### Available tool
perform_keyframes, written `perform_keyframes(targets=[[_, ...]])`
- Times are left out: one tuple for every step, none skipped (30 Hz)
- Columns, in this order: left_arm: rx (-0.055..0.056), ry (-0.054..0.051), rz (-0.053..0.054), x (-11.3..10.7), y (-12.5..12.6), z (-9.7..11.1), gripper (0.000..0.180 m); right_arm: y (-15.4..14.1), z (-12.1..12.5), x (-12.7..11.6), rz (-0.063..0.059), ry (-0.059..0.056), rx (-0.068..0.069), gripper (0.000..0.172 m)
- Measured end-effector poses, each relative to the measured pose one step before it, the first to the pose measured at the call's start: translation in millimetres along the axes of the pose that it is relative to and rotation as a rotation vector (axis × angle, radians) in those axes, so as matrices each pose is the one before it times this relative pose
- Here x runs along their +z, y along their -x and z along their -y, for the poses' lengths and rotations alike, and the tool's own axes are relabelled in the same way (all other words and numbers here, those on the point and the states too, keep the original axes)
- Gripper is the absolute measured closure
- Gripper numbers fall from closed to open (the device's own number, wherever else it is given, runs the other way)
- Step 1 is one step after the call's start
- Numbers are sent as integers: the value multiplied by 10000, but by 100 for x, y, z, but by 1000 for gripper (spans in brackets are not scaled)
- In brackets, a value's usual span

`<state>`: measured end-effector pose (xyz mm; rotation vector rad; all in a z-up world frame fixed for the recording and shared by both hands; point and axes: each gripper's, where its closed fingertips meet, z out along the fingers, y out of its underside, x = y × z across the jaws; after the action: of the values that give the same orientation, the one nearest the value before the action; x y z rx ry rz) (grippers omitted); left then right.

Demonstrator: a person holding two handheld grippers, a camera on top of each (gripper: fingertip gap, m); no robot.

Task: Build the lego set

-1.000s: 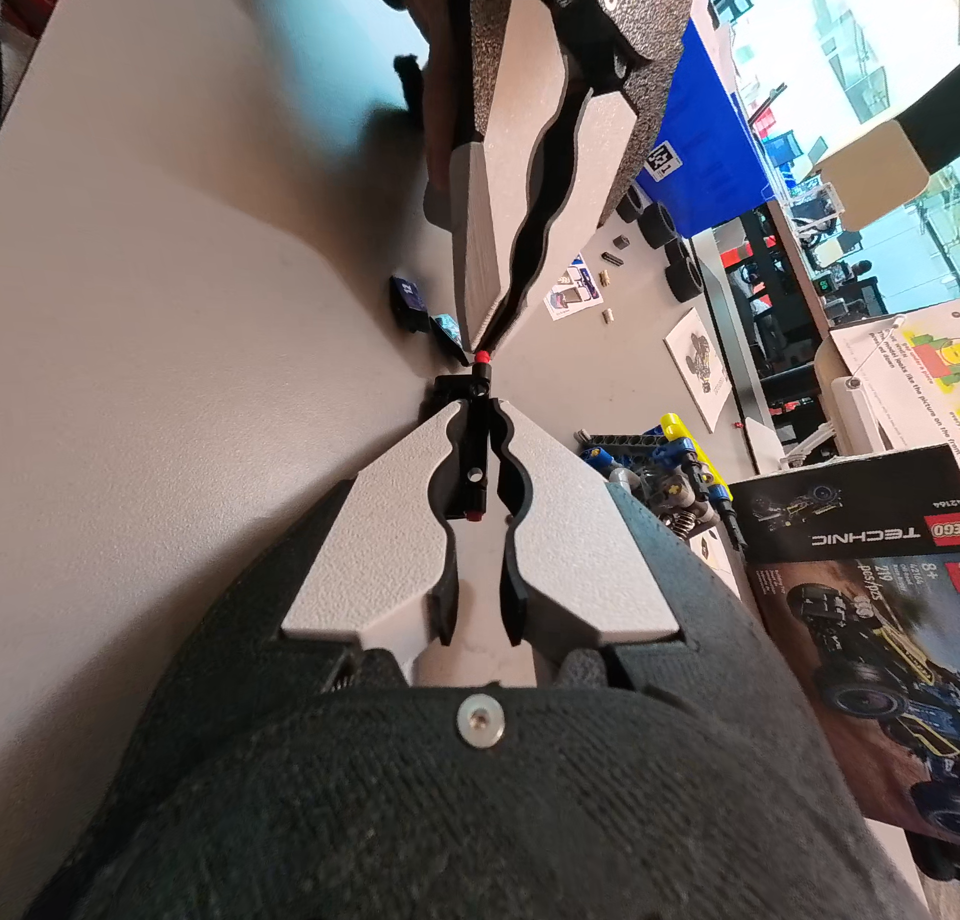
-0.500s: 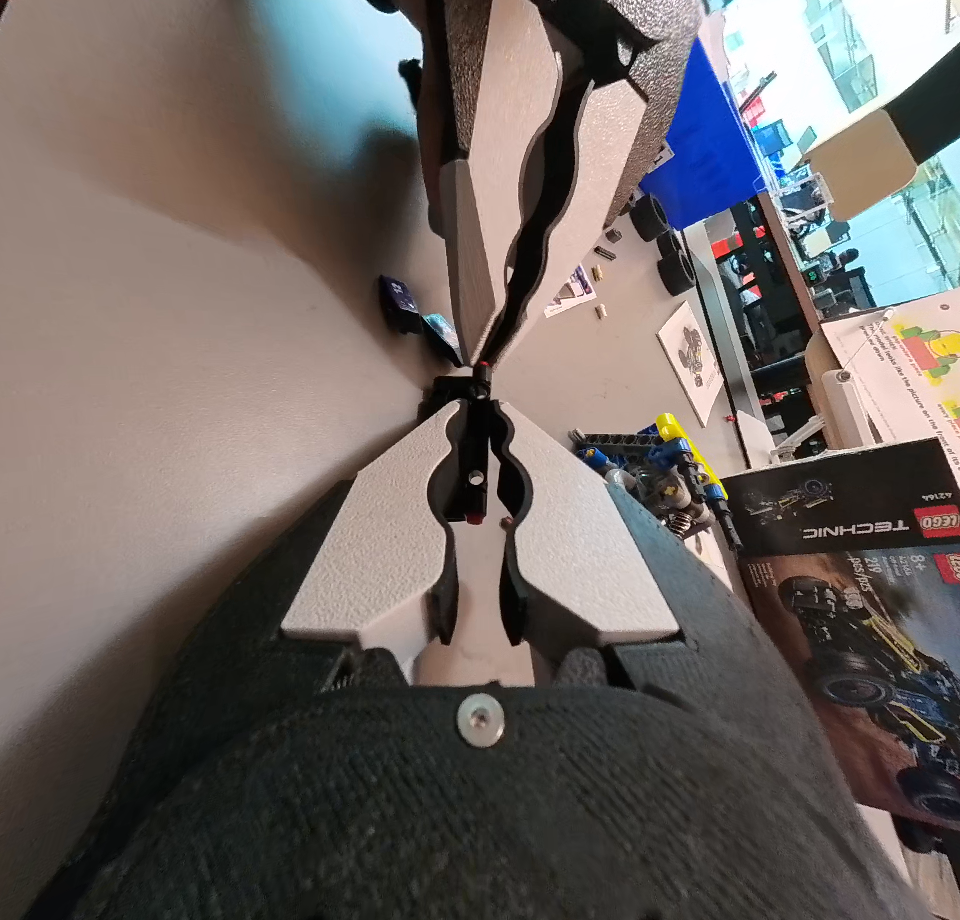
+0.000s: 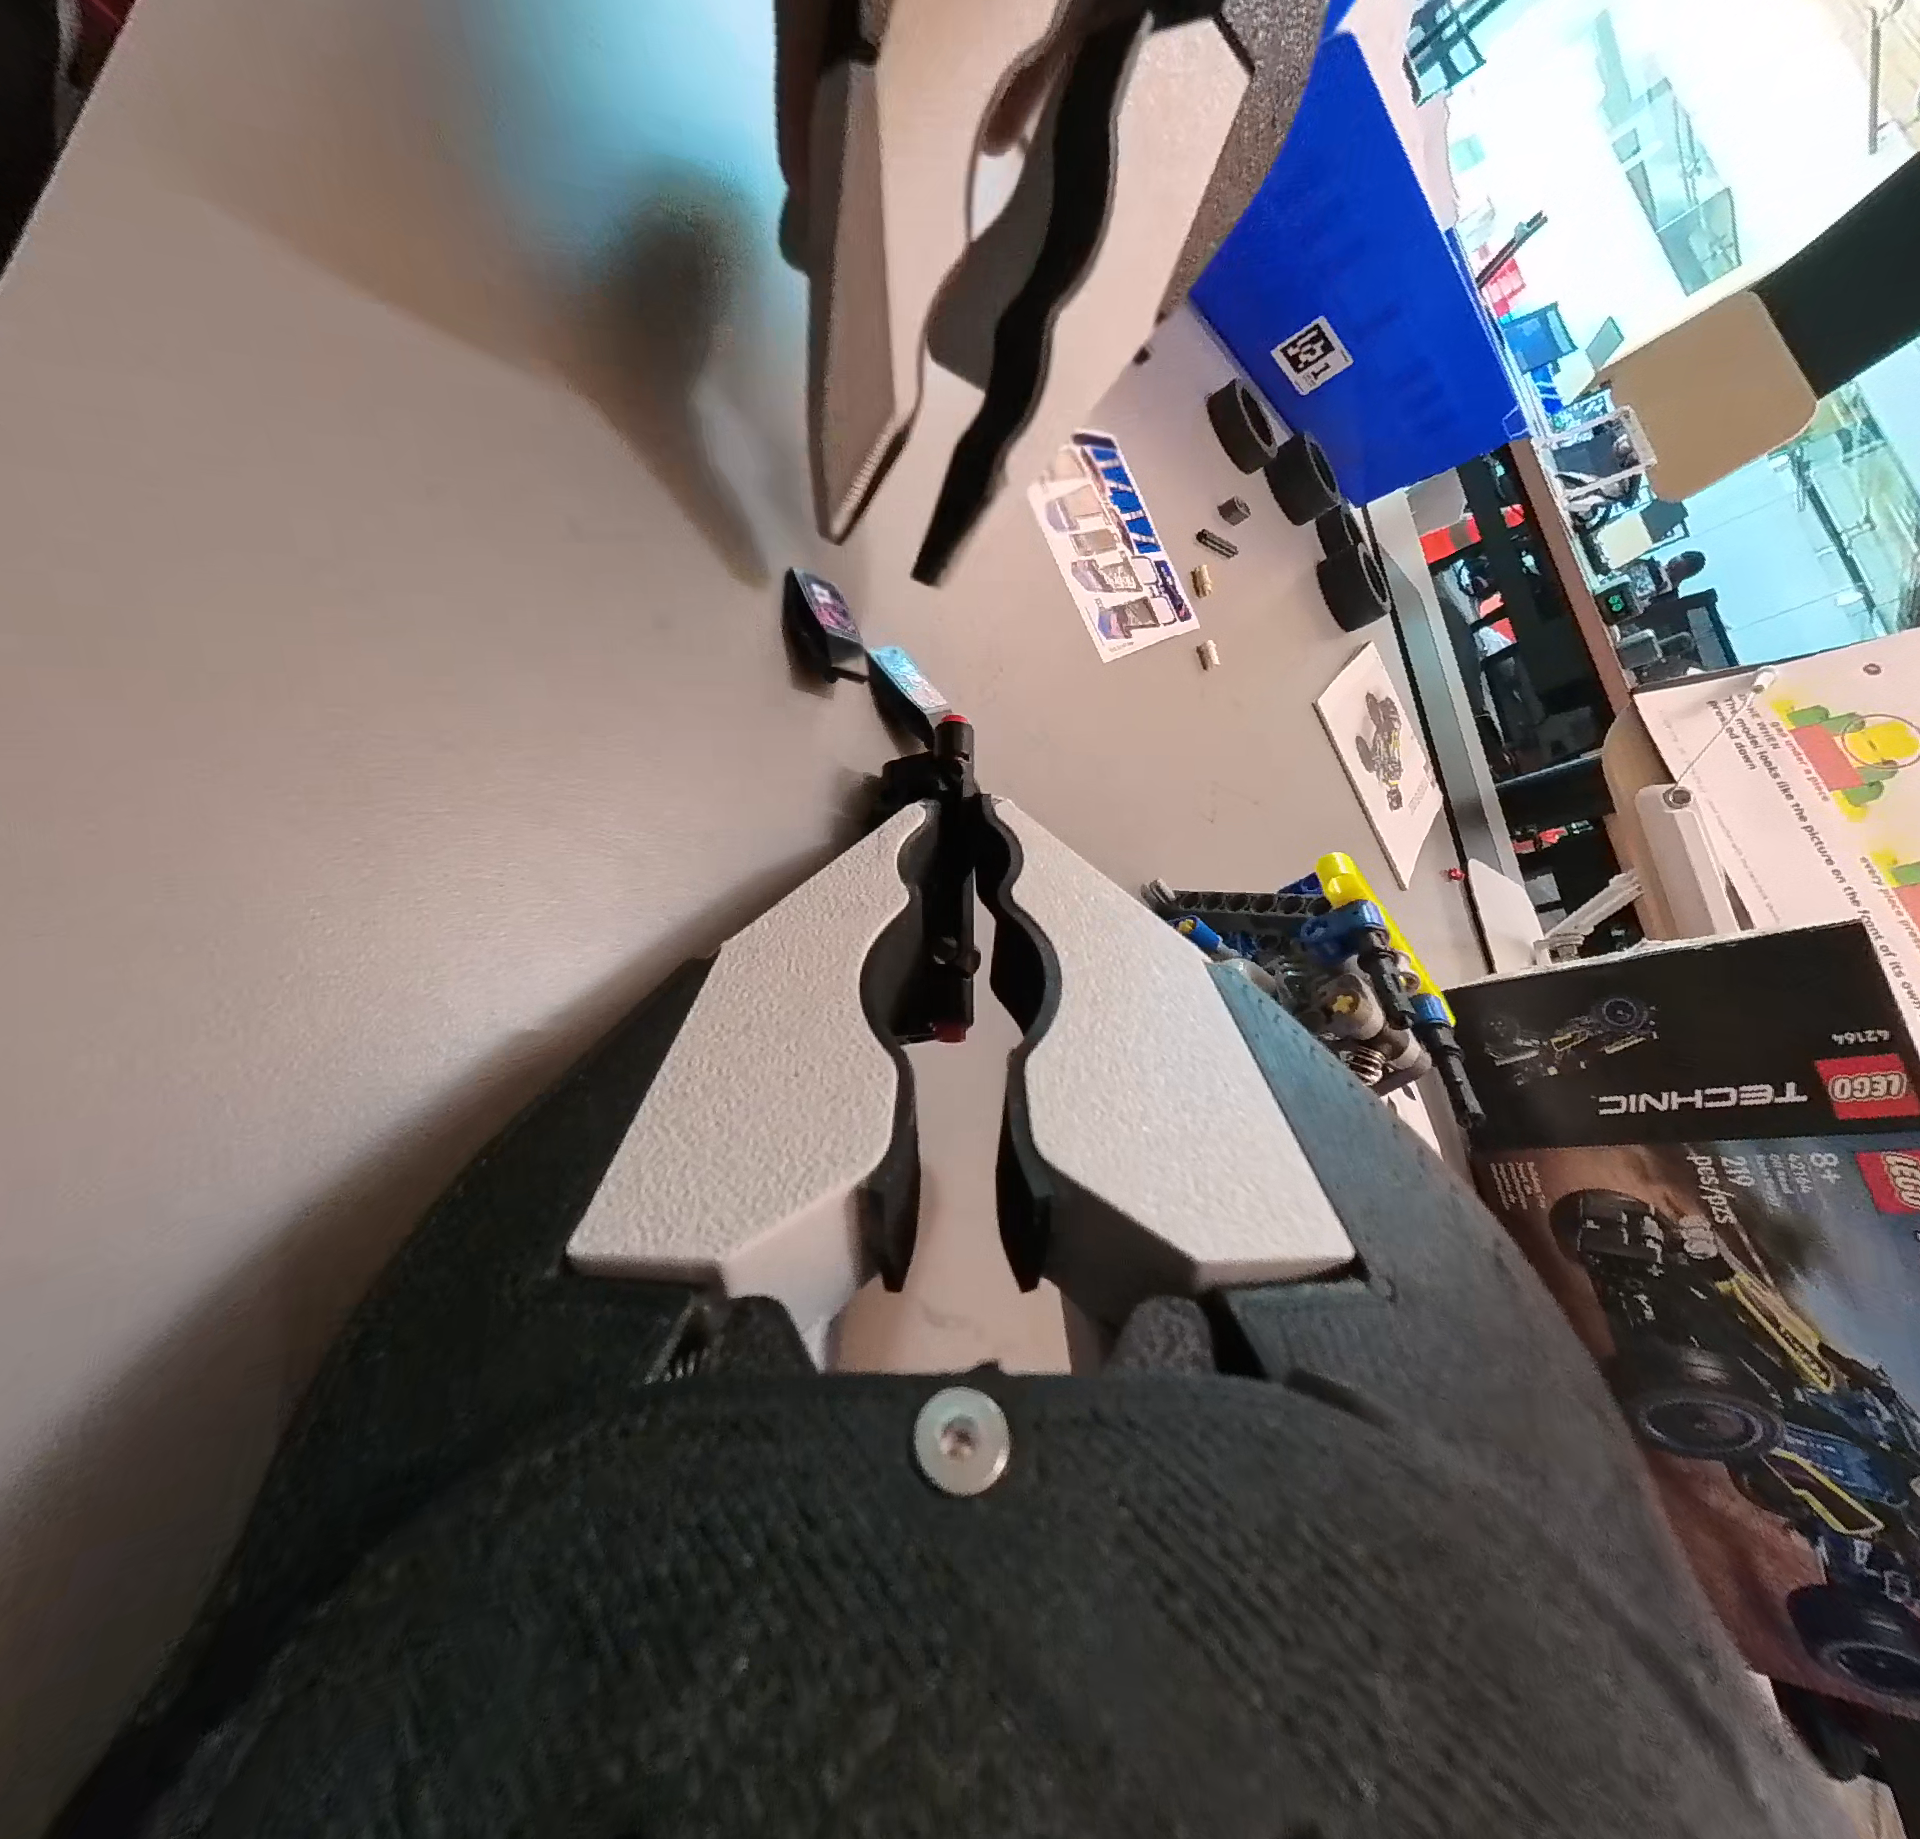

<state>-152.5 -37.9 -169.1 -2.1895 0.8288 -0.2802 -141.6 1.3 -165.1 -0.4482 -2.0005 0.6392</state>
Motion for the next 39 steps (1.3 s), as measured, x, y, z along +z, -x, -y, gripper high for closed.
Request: perform_keyframes(targets=[[139, 221, 116, 39, -174, -179, 164, 26, 26, -14, 12, -14, -16, 168], [174, 138, 137, 143, -100, 39, 164, 37, 5, 1, 22, -8, -7, 168], [154, 124, 12, 233, -212, 130, 164, 97, -36, 27, 50, 33, -36, 170], [90, 140, -55, 287, -170, 145, 163, 47, -12, 51, -15, 23, -78, 170], [64, 173, -3, 279, 9, 108, 163, 11, -1, 1, -10, -1, -24, 170], [60, 215, -12, 281, 67, -18, 163, -4, 2, -3, 8, 2, 12, 170], [30, 303, -67, 295, 43, -200, 163, 5, -1, -6, 9, -1, 8, 170], [-36, 222, -63, 232, 66, -130, 163, 4, 2, -14, 3, -8, -7, 170], [-100, 114, 28, 46, 193, -3, 165, 12, 20, -12, -5, -8, -18, 170], [-6, 127, 138, 28, 275, -84, 169, 6, -1, 4, -7, -2, -12, 170], [2, 37, 39, 16, 87, -1, 169, 4, 8, -10, 8, -8, 0, 170], [-149, -28, -6, 31, 28, 26, 169, -7, 0, 8, -4, 1, 5, 170], [-339, -137, 49, 74, 144, 91, 169, -25, -34, 35, -21, 25, -10, 170], [-386, -216, 40, 55, 147, 80, 169, 8, 6, 15, -9, -3, -66, 170], [-309, -238, -13, -27, 54, 20, 169, -13, -12, 12, -14, 8, -36, 170], [-180, -395, 138, -181, 243, 201, 169, -23, -8, -12, 6, 22, 32, 170], [-53, -768, 172, -414, 278, 719, 169, -84, 117, -63, -50, -64, 21, 170], [-98, -974, -111, -576, -86, 1081, 169, -296, 487, -194, -157, -283, 123, 170], [-207, -1001, -210, -602, -164, 1200, 170, -401, 744, -300, -105, -427, 420, 170], [-229, -873, -234, -496, -185, 1069, 169, -398, 731, -284, 4, -400, 656, 170], [-208, -594, -353, -342, -335, 715, 169, -367, 737, -265, 61, -400, 750, 171], [-158, -495, -162, -266, -110, 602, 169, -238, 792, -270, 110, -421, 642, 171], [-57, -488, -155, -241, -152, 618, 169, -132, 830, -275, 119, -448, 525, 171], [-80, -452, -305, -190, -389, 591, 169, 33, 670, -213, 191, -333, 462, 171], [-177, -325, -225, -131, -240, 442, 169, -27, 513, -154, 81, -224, 323, 172], [-157, -256, -231, -70, -232, 324, 169, -141, 443, -137, -53, -202, 171, 171], [-133, -212, -220, -35, -211, 241, 169, 0, 395, -114, 29, -169, 158, 171], [-110, -216, -103, -33, -60, 238, 169, 38, 255, -42, 62, -68, 170, 171], [-70, -256, -206, -36, -228, 298, 169, -36, 128, -23, -21, 5, 83, 172], [-58, -243, -206, -43, -274, 287, 169, -49, 22, 5, -57, 61, -4, 171], [-25, -72, -64, -4, -87, 69, 169, 100, -86, 23, 53, 82, -16, 171], [34, 55, -56, 49, -103, -120, 169, 91, -44, 11, 47, 8, 47, 171], [48, 50, -55, 59, -131, -89, 169, 26, 41, -17, 9, -75, 95, 172], [45, -3, -9, 52, -90, 20, 169, 121, 27, -2, 106, -80, 143, 172], [39, -2, -20, 48, -101, 51, 169, 129, 25, 11, 115, -78, 152, 171], [11, 65, -2, 51, -56, -52, 169, 5, 47, 21, 3, -79, 75, 171], [33, 57, 22, 28, -7, -42, 169, 72, -5, 29, 31, -19, 2, 171], [29, 3, 51, -40, 65, 18, 169, 113, -15, 29, 71, 2, 4, 171], [-16, -3, -23, -62, 5, 6, 169, 26, 15, 12, 20, -13, 16, 172]])
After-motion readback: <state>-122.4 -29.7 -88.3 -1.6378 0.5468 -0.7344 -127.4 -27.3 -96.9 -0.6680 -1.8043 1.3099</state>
